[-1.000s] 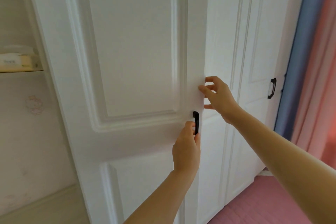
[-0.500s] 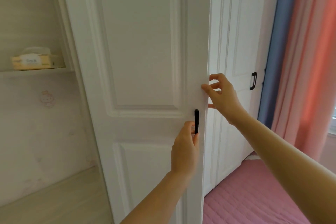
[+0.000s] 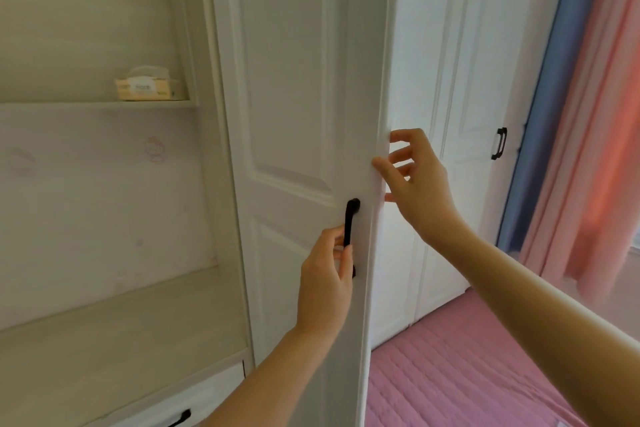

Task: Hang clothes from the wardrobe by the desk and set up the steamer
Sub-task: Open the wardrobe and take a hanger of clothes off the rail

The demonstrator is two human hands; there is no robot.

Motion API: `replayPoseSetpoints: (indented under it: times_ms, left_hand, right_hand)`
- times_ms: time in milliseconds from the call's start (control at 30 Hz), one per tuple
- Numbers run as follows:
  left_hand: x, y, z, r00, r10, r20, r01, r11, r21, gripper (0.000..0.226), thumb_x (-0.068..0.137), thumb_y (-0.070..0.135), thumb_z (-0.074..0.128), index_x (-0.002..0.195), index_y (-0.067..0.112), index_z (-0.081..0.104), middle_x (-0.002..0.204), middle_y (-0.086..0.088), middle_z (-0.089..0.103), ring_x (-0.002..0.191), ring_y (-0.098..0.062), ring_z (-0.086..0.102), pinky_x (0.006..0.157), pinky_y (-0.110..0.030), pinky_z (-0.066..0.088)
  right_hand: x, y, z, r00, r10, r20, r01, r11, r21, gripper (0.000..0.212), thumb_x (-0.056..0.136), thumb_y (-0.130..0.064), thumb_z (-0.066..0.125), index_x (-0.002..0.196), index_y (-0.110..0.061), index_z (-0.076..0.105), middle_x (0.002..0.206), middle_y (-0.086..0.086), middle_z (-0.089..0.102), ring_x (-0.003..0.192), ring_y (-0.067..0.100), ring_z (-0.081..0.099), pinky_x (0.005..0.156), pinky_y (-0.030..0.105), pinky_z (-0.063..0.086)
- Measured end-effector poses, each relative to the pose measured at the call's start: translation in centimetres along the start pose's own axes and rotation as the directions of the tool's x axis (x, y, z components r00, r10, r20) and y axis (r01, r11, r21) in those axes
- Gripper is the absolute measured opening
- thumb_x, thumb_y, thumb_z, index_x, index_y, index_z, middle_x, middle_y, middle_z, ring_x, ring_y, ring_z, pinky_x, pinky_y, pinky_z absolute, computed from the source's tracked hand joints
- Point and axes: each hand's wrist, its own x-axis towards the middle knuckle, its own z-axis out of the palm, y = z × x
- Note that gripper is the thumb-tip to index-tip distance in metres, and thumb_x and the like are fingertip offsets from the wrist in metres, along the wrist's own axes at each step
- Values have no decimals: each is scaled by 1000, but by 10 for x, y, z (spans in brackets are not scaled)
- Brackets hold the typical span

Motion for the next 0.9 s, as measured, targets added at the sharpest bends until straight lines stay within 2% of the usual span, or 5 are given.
replayPoseSetpoints:
  times_ms: [200,400,600,733,900]
  left_hand:
    - [-23,11,-48,997,-22,-73,28,996,84,30,92,37,55,118,23,57,100,13,63,90,-2,60,76,-5,42]
    - [-40,13,-76,990,-69,-126,87,985,150,56,81,55,63,127,29,47,109,22,55,97,1,56,76,-8,44]
    - [-43,14,-93,967,-115,-228,152,977,152,59,74,50,72,122,30,45,102,22,53,87,-2,57,71,-9,45]
    - [-45,9,-104,949,-118,-291,170,972,162,56,75,47,72,122,28,46,98,22,55,84,-3,58,68,-15,49]
    - [-50,8,-112,945,-108,-310,176,964,200,58,79,49,67,128,29,46,107,19,57,86,-3,59,72,-21,53]
  right_hand:
    - [-26,-35,19,983,-122,133,116,992,53,35,92,-28,59,122,-24,42,100,-11,54,90,10,61,77,38,59]
    - [-39,-54,40,942,-193,273,165,979,123,41,95,-30,53,133,-25,40,114,-10,56,98,1,58,85,29,55]
    - [-42,-60,58,877,-254,407,223,967,123,46,97,-34,47,140,-22,35,131,-9,52,112,4,53,92,24,46]
    - [-43,-61,74,846,-280,453,259,960,110,54,95,-46,44,143,-23,31,141,-7,46,125,7,47,103,34,44]
    - [-45,-62,87,829,-308,467,304,949,85,58,94,-52,38,144,-24,28,147,-8,40,131,7,41,106,33,40]
